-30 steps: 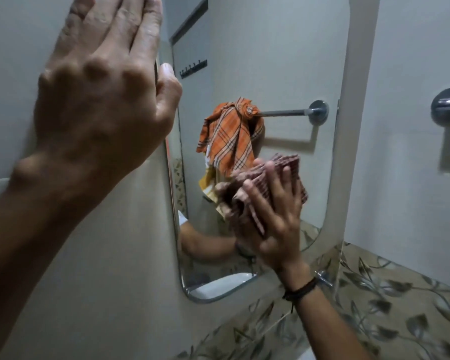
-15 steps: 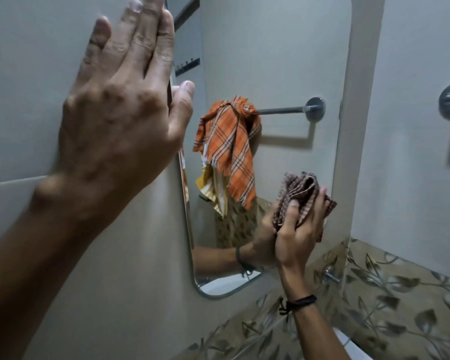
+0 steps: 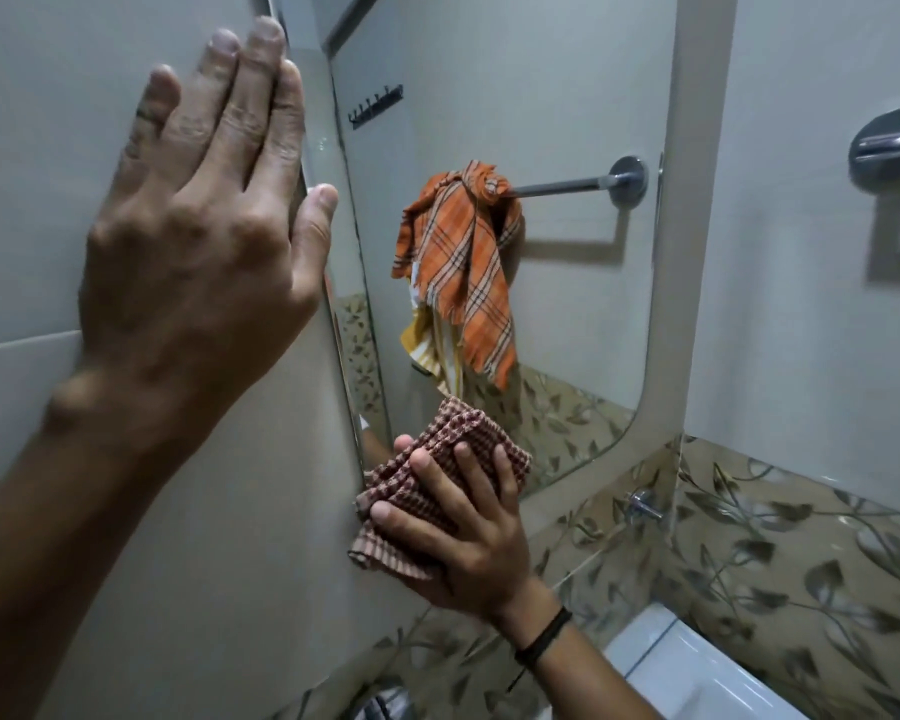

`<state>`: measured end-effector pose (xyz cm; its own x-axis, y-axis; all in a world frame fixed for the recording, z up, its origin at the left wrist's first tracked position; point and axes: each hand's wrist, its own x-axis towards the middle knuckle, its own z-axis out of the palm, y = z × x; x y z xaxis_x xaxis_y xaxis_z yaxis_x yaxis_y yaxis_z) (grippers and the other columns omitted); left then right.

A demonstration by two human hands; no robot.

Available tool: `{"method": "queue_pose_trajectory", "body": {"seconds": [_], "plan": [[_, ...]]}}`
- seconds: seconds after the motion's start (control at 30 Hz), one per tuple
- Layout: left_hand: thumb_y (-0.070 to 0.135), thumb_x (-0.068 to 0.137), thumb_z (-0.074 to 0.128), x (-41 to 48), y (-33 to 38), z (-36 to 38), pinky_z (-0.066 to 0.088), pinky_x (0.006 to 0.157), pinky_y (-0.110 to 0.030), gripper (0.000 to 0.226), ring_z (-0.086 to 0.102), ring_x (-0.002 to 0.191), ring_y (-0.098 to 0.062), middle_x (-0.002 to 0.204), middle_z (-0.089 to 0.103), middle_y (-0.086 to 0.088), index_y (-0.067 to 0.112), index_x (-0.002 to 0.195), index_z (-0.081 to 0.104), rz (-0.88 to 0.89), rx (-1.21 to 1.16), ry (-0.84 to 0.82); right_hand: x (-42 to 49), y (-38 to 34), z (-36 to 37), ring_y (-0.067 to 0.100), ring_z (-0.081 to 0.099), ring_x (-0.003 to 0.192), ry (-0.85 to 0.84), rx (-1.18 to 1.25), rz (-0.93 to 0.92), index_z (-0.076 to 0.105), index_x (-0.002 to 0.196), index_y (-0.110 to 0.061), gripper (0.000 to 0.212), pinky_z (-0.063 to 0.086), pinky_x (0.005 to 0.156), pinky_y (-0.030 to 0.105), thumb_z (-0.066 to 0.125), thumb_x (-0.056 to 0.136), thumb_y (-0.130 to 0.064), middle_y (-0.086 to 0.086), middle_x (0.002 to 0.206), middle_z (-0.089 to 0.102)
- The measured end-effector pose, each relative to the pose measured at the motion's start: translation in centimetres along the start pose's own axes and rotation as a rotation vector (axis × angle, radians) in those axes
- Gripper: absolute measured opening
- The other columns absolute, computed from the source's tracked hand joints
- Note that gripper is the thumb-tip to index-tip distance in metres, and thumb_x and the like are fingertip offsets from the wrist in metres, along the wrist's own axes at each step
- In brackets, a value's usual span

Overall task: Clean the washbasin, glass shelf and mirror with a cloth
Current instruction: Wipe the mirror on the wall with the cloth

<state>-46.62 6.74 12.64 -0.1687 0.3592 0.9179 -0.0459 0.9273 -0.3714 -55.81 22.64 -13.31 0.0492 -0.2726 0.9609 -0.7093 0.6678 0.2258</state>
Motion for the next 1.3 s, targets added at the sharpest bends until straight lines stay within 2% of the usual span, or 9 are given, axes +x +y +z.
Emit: {"method": "queue_pose_trajectory", "body": {"seconds": [0.1, 0.23, 0.37, 0.5, 0.57, 0.8, 1.03, 1.13, 1.3], "plan": [[0.035, 0.109, 0.032, 0.1, 0.0, 0.0, -0.005, 0.126, -0.03, 0.06, 0.012, 0.156, -0.025, 0.168, 0.016, -0.012, 0.004, 0.16, 0.02, -0.006, 0.006, 0.01, 0.3, 3.6, -0.7, 0.037, 0.031, 0.147, 0.028, 0.02, 0.061, 0.044, 0.147, -0.038, 0.058, 0.027, 0.111, 0.067, 0.057, 0.093, -0.053, 0.003, 0.162, 0.031], [0.035, 0.109, 0.031, 0.1, 0.1, 0.0, -0.003, 0.126, -0.032, 0.061, 0.012, 0.157, -0.024, 0.168, 0.015, -0.012, 0.004, 0.159, 0.02, -0.014, 0.014, 0.004, -0.2, 9.4, -0.9, 0.04, 0.021, 0.151, 0.161, 0.053, 0.49, 0.036, 0.153, -0.031, 0.051, 0.02, 0.116, 0.067, 0.043, 0.104, -0.042, 0.018, 0.157, 0.034], [0.034, 0.107, 0.031, 0.2, 0.3, 0.1, -0.002, 0.127, -0.033, 0.061, 0.013, 0.156, -0.024, 0.168, 0.016, -0.012, 0.004, 0.159, 0.021, -0.023, 0.025, 0.009, -1.9, 12.5, -0.9, 0.022, 0.012, 0.155, 0.35, 0.262, 0.971, 0.028, 0.157, -0.017, 0.065, 0.024, 0.118, 0.06, 0.045, 0.1, -0.043, 0.002, 0.164, 0.026], [0.034, 0.107, 0.03, 0.2, 0.5, 0.2, 0.001, 0.127, -0.034, 0.061, 0.015, 0.156, -0.025, 0.168, 0.018, -0.012, 0.003, 0.159, 0.022, -0.02, 0.047, 0.022, -1.9, 10.8, -0.4, 0.02, 0.011, 0.155, 0.436, 0.308, 1.147, 0.025, 0.158, -0.016, 0.071, 0.025, 0.12, 0.052, 0.043, 0.099, -0.051, -0.002, 0.165, 0.024], [0.034, 0.107, 0.029, 0.2, 0.4, 0.2, 0.002, 0.127, -0.035, 0.061, 0.015, 0.156, -0.025, 0.167, 0.018, -0.013, 0.003, 0.159, 0.022, -0.018, 0.055, 0.018, -1.2, 7.9, -0.2, 0.02, 0.01, 0.155, 0.413, 0.288, 1.127, 0.024, 0.158, -0.015, 0.07, 0.024, 0.12, 0.056, 0.042, 0.099, -0.048, 0.002, 0.165, 0.022], [0.032, 0.106, 0.033, 0.3, 0.6, 0.2, 0.001, 0.127, -0.033, 0.06, 0.017, 0.156, -0.025, 0.167, 0.021, -0.013, 0.003, 0.158, 0.026, -0.036, 0.043, 0.03, 0.7, -2.4, 0.0, 0.046, 0.019, 0.149, 0.041, 0.092, 0.463, 0.037, 0.151, -0.033, 0.054, 0.015, 0.117, 0.066, 0.049, 0.1, -0.044, 0.016, 0.162, 0.027], [0.031, 0.106, 0.033, 0.2, 0.6, 0.0, 0.005, 0.128, -0.035, 0.059, 0.018, 0.155, -0.025, 0.166, 0.021, -0.013, 0.002, 0.158, 0.027, -0.034, 0.044, 0.03, -2.1, 3.0, -1.5, 0.031, 0.02, 0.152, -0.155, -0.032, -0.1, 0.034, 0.151, -0.045, 0.048, 0.014, 0.122, 0.053, 0.033, 0.103, -0.053, -0.002, 0.166, 0.019], [0.031, 0.106, 0.032, 0.2, 0.7, 0.0, 0.006, 0.128, -0.036, 0.059, 0.02, 0.155, -0.026, 0.166, 0.023, -0.014, 0.002, 0.157, 0.029, -0.035, 0.051, 0.032, -3.3, 6.9, -1.6, 0.033, 0.02, 0.152, -0.095, -0.005, 0.026, 0.034, 0.152, -0.04, 0.05, 0.018, 0.12, 0.06, 0.041, 0.103, -0.045, -0.001, 0.166, 0.019], [0.029, 0.106, 0.033, 0.3, 0.7, 0.0, 0.01, 0.128, -0.039, 0.058, 0.022, 0.154, -0.026, 0.165, 0.024, -0.013, 0.001, 0.156, 0.03, -0.04, 0.048, 0.03, -3.0, 10.9, -2.0, 0.024, 0.003, 0.156, 0.115, 0.204, 0.771, 0.016, 0.156, -0.048, 0.057, 0.015, 0.122, 0.057, 0.037, 0.102, -0.053, -0.015, 0.167, 0.008]]}}
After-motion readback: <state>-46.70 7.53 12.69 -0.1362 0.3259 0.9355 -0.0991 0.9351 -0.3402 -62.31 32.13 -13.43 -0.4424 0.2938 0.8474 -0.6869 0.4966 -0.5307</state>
